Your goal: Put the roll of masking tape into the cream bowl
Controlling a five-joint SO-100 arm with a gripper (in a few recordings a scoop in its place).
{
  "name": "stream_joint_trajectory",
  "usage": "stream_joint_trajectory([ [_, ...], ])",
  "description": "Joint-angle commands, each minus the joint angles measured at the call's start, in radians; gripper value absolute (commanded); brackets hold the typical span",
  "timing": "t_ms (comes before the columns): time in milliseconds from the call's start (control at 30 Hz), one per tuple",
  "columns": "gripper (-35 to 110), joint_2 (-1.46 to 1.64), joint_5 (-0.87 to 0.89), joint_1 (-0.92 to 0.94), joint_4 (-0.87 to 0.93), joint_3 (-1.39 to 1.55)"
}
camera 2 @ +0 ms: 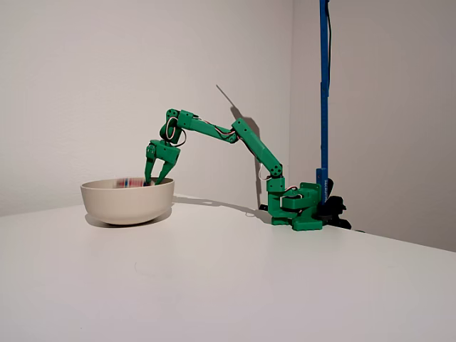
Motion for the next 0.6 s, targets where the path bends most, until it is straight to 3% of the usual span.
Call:
stream_joint_trajectory([
  [0,13,0.049,0.015,0.014,0.008,-0.057],
  [300,13,0.055,0.040,0.023,-0.008,-0.057],
  [333,9,0.058,0.043,0.023,-0.009,-0.057],
  [367,-8,0.061,0.048,0.023,-0.011,-0.057],
  [567,-8,0.115,0.094,-0.014,-0.014,-0.058],
])
